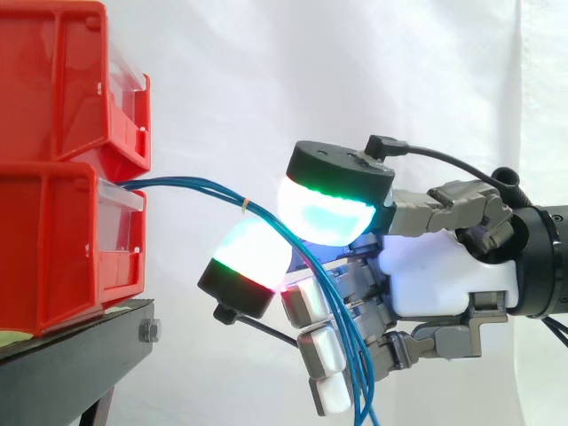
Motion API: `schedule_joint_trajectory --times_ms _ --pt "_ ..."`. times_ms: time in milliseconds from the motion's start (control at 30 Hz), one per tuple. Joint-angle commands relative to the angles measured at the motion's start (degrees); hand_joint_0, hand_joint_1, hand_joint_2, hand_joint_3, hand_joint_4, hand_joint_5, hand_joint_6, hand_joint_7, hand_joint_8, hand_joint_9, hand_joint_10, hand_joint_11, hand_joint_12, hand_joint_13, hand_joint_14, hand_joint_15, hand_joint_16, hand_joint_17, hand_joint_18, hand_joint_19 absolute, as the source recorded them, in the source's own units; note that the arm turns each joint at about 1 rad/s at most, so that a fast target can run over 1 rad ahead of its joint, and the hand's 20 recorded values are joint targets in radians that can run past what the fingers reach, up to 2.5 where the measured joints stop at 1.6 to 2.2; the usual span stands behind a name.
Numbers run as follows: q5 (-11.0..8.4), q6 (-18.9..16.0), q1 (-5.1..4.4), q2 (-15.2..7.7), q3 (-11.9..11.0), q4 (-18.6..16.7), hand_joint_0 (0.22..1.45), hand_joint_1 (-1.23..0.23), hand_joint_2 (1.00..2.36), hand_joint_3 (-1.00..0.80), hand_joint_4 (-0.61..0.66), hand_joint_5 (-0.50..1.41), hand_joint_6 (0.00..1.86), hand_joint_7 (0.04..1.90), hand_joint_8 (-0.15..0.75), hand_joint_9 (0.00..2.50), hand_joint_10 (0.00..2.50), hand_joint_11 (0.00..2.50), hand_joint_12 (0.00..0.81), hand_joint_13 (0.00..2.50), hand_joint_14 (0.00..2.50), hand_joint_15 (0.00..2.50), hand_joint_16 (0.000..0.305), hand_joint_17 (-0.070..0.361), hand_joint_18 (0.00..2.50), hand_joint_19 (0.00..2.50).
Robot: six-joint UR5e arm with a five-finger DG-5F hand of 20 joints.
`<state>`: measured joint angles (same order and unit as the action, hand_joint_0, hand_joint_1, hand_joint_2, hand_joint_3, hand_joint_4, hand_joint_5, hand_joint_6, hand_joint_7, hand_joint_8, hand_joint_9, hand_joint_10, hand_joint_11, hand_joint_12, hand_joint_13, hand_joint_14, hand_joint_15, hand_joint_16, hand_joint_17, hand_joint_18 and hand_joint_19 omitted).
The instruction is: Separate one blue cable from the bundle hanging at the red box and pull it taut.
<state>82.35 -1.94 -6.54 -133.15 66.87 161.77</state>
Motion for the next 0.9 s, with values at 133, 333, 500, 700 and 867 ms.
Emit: schedule_joint_trajectory --times_ms 133,333,500,700,867 --pt "0.0 0.0 -0.14 0.1 0.0 0.1 0.6 -0.77 1.0 -0.5 0.14 -0.18 0.85 0.92 0.286 1.08 0.02 0.73 0.323 1.04 0.02 0.56 0.037 0.083 0.89 0.56" --pt "0.0 0.0 -0.22 0.0 0.0 0.1 0.59 -0.72 1.0 -0.5 0.13 -0.16 0.83 0.95 0.29 1.12 0.02 0.72 0.325 1.07 0.02 0.56 0.037 0.083 0.92 0.57" --pt "0.0 0.0 -0.31 0.0 0.0 0.1 0.62 -0.81 1.01 -0.34 0.06 -0.16 0.84 1.0 0.292 1.11 0.02 0.76 0.328 1.08 0.02 0.57 0.037 0.083 0.92 0.57" --pt "0.0 0.0 -0.31 0.0 0.0 0.1 0.65 -0.89 1.01 -0.25 0.05 -0.19 0.86 0.98 0.28 1.06 0.02 0.78 0.329 1.06 0.02 0.58 0.038 0.086 0.92 0.56" --pt "-0.09 0.0 -0.4 0.0 0.0 0.1 0.7 -0.93 1.01 -0.33 0.06 -0.19 0.9 0.98 0.288 1.05 0.02 0.81 0.33 1.06 0.02 0.56 0.039 0.088 0.95 0.52"
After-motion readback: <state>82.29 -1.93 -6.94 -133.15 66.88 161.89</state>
